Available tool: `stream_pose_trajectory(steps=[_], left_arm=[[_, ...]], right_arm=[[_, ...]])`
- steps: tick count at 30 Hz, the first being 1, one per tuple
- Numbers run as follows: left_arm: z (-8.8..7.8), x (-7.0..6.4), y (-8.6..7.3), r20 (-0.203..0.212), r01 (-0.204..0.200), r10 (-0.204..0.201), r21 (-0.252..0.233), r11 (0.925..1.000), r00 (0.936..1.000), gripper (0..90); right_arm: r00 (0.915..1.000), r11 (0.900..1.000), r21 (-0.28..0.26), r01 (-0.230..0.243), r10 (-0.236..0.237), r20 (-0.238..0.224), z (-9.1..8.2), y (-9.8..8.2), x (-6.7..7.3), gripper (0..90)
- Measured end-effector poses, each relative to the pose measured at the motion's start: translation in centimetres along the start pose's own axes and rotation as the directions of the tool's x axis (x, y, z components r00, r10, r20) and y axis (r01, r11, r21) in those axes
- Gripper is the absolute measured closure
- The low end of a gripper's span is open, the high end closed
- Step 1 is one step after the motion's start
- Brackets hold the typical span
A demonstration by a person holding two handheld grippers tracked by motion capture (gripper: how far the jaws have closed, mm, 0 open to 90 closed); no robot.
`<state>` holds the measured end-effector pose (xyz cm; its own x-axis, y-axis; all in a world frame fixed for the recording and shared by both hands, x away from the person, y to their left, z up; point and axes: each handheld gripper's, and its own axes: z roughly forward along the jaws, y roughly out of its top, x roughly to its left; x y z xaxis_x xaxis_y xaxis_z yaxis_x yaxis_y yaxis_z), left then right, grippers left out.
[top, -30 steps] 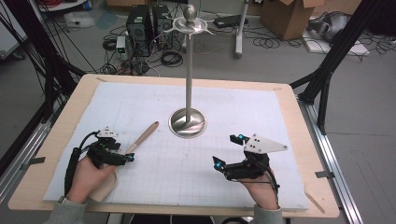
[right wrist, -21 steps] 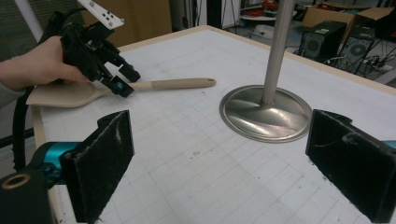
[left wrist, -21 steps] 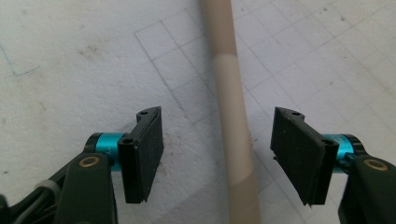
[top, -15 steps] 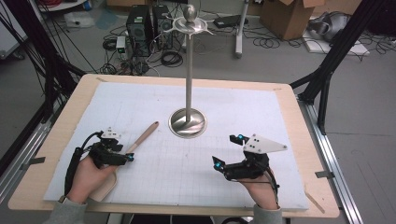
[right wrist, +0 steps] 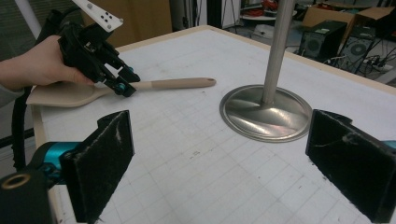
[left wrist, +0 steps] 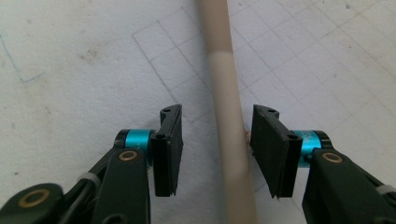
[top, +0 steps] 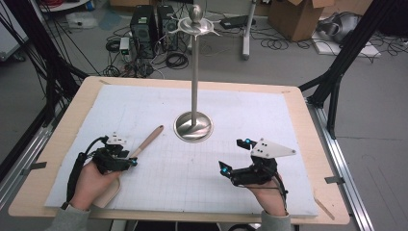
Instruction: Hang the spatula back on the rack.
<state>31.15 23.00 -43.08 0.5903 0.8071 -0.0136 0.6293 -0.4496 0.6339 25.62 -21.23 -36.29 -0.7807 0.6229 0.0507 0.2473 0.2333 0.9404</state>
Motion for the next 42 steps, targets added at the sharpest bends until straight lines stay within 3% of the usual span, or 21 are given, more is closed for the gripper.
stream_pose_trajectory(steps=[5, 7, 12, 17, 33, 42], left_arm=[[0.0, -0.2, 0.1, -0.015, 0.006, -0.005, 0.007, 1.0, 0.9999, 59.8], [0.0, -0.3, 0.2, -0.003, -0.003, 0.003, 0.011, 0.9999, 1.0, 68.4], [-0.1, -0.2, 0.1, 0.016, 0.007, -0.007, 0.008, 0.9999, 0.9999, 74.9], [-0.1, -0.1, 0.2, 0.021, 0.037, -0.037, 0.009, 0.9993, 0.9991, 75.8], [-0.5, 0.0, -0.2, 0.023, 0.049, -0.049, 0.001, 0.9988, 0.9985, 77.9], [-1.9, 0.5, -0.8, 0.063, 0.074, -0.071, -0.052, 0.9959, 0.9955, 78.0]], right_arm=[[1.0, 1.0, 0.002, 0.002, -0.002, 0.001, 0.0, 0.0, 0.0, 7.0], [1.0, 1.0, 0.003, 0.002, -0.002, 0.0, 0.0, 0.0, 0.0, 7.0], [1.0, 1.0, -0.003, 0.001, -0.001, 0.001, -0.1, 0.0, 0.0, 7.0], [1.0, 1.0, 0.001, 0.0, 0.0, 0.0, -0.1, 0.1, 0.0, 7.0], [1.0, 1.0, -0.002, 0.006, -0.006, 0.0, -0.2, 0.2, 0.2, 7.0], [0.9999, 1.0, 0.004, 0.014, -0.014, -0.006, 0.1, 0.2, 0.2, 7.0]])
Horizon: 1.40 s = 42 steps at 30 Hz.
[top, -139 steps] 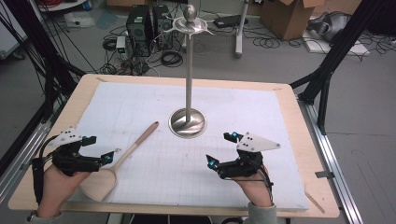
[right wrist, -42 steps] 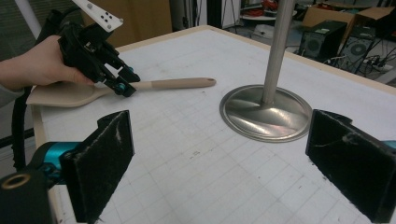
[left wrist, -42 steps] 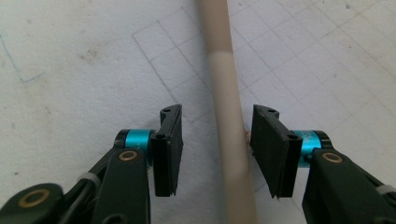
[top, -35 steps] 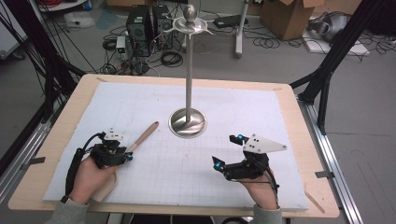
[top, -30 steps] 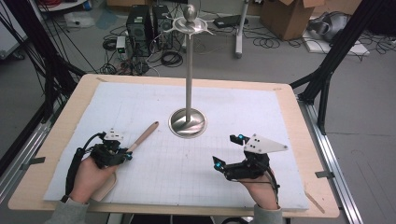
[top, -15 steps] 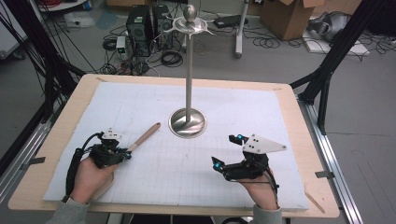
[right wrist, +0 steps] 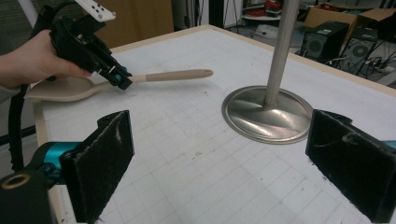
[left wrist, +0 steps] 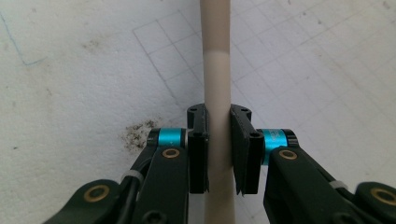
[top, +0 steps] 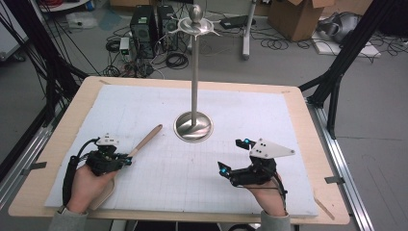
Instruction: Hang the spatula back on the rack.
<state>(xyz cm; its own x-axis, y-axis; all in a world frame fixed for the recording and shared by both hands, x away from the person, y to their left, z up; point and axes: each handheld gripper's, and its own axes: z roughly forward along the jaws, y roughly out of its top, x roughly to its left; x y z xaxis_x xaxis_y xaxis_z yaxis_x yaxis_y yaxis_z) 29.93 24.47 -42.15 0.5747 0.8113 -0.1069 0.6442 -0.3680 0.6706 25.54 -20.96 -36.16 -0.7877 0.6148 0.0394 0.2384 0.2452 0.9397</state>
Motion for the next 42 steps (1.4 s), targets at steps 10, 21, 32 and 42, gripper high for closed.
stream_pose_trajectory(steps=[10, 21, 32, 42], left_arm=[[-2.3, -0.2, 0.6, 0.075, 0.007, -0.002, -0.074, 0.9972, 0.9972, 78.0], [-4.3, -1.3, 2.2, 0.121, -0.023, 0.04, -0.138, 0.9901, 0.9918, 78.0], [-6.0, -1.7, 3.8, 0.137, -0.043, 0.068, -0.181, 0.9826, 0.9882, 78.0], [-7.9, -1.6, 5.8, 0.168, -0.042, 0.084, -0.237, 0.9707, 0.9821, 78.0]], right_arm=[[1.0, 1.0, 0.004, 0.001, -0.001, -0.002, 0.1, 0.0, 0.0, 6.9], [1.0, 1.0, 0.002, 0.001, -0.001, 0.001, 0.0, 0.0, 0.0, 7.0], [1.0, 1.0, -0.004, -0.004, 0.004, 0.002, -0.3, -0.1, -0.2, 6.9], [0.9999, 1.0, -0.005, -0.015, 0.015, 0.004, -0.4, -0.2, -0.3, 7.0]])
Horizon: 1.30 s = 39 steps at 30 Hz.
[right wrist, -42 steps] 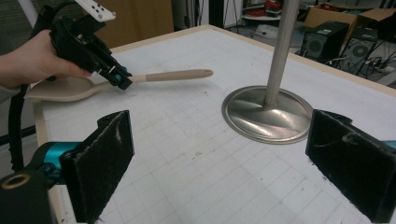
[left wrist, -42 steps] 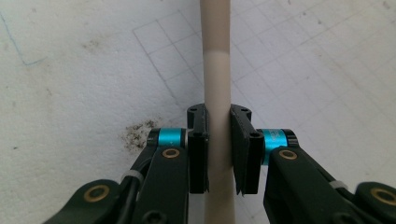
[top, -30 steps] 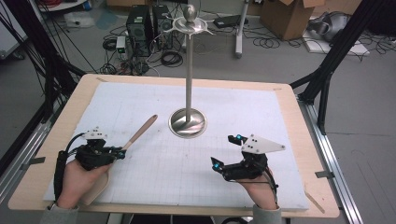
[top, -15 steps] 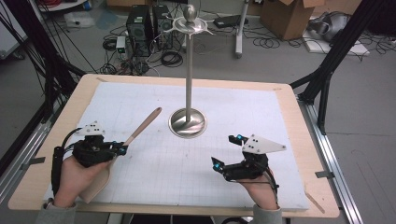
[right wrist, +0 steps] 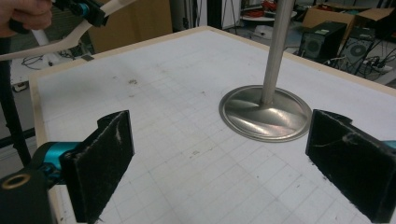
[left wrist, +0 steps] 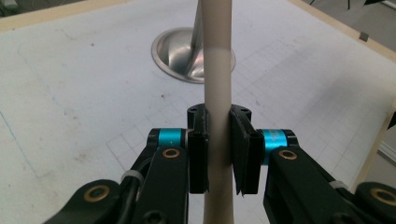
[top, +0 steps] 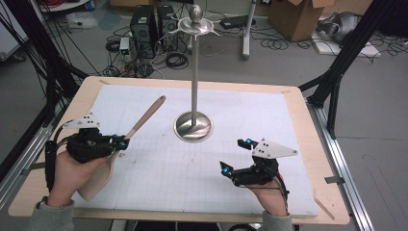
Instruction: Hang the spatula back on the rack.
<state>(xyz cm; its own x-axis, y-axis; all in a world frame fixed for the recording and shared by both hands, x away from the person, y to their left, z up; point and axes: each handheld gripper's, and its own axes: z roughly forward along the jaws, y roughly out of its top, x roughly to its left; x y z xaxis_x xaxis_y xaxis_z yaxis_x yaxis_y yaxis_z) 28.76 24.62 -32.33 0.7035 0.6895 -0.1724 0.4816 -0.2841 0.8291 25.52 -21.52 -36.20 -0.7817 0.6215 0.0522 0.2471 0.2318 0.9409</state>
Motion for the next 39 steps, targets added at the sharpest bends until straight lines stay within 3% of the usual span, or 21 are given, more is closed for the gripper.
stream_pose_trajectory(steps=[5, 9, 33, 39], left_arm=[[-0.4, 0.1, 0.8, 0.017, -0.003, 0.004, -0.019, 0.9998, 0.9999, 78.0], [-0.9, 0.4, 1.3, 0.059, -0.007, 0.009, -0.027, 0.9996, 0.9982, 78.0], [-3.3, 1.2, 4.8, 0.056, -0.063, 0.067, -0.07, 0.9956, 0.9962, 78.0], [-3.8, 1.0, 6.0, 0.066, -0.096, 0.101, -0.071, 0.9928, 0.9927, 78.0]], right_arm=[[1.0, 1.0, -0.002, -0.004, 0.004, 0.003, -0.1, 0.0, -0.1, 6.9], [1.0, 1.0, -0.002, -0.007, 0.007, 0.006, -0.2, -0.1, -0.2, 7.0], [0.9999, 1.0, -0.005, -0.012, 0.012, 0.01, -0.4, -0.2, -0.4, 6.9], [0.9998, 1.0, -0.012, -0.013, 0.014, 0.013, -0.5, -0.2, -0.5, 6.9]])
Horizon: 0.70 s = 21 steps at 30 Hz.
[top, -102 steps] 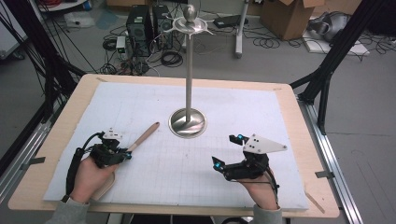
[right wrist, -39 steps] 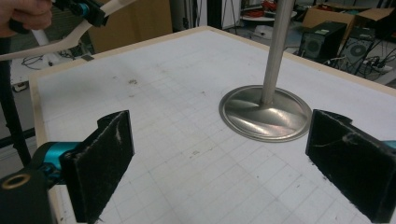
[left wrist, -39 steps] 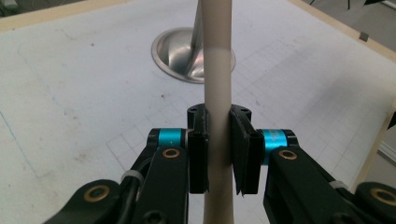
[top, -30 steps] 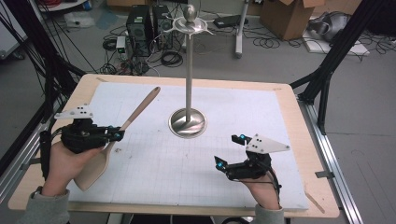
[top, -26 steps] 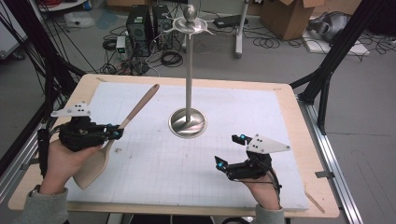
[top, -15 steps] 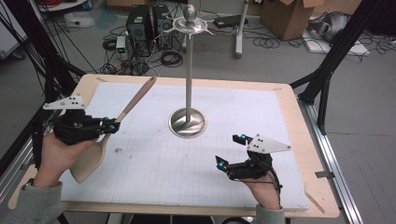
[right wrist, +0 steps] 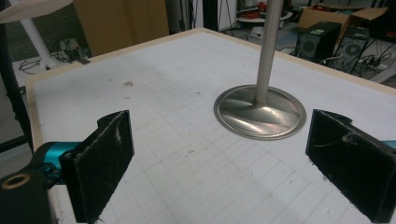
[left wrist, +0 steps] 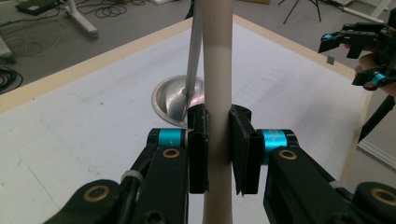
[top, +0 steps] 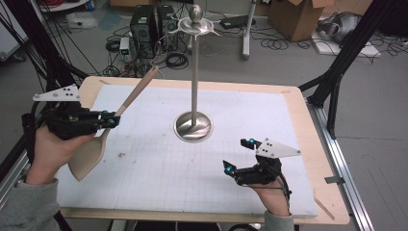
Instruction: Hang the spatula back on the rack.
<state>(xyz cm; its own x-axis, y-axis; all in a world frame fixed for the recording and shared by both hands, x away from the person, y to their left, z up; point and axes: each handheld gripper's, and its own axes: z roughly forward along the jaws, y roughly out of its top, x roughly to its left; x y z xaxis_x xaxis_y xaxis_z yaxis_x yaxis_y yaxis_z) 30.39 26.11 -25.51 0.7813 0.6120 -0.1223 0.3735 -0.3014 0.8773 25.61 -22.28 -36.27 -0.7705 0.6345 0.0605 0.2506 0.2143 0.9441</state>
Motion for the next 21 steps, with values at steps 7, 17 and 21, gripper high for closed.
stream_pose_trajectory(steps=[7, 17, 21], left_arm=[[-0.2, -0.3, 1.2, -0.008, -0.012, 0.012, -0.003, 0.9999, 0.9999, 78.1], [-0.6, 0.4, 2.6, 0.01, -0.009, 0.009, -0.019, 0.9998, 0.9999, 78.2], [-0.8, 0.4, 3.2, 0.014, -0.009, 0.01, -0.027, 0.9996, 0.9999, 78.1]], right_arm=[[1.0, 1.0, -0.006, -0.008, 0.008, 0.003, -0.2, 0.0, -0.1, 6.9], [0.9998, 1.0, -0.003, -0.021, 0.021, 0.005, -0.2, -0.2, -0.4, 6.9], [0.9998, 1.0, -0.002, -0.019, 0.019, 0.004, -0.1, -0.3, -0.5, 6.9]])
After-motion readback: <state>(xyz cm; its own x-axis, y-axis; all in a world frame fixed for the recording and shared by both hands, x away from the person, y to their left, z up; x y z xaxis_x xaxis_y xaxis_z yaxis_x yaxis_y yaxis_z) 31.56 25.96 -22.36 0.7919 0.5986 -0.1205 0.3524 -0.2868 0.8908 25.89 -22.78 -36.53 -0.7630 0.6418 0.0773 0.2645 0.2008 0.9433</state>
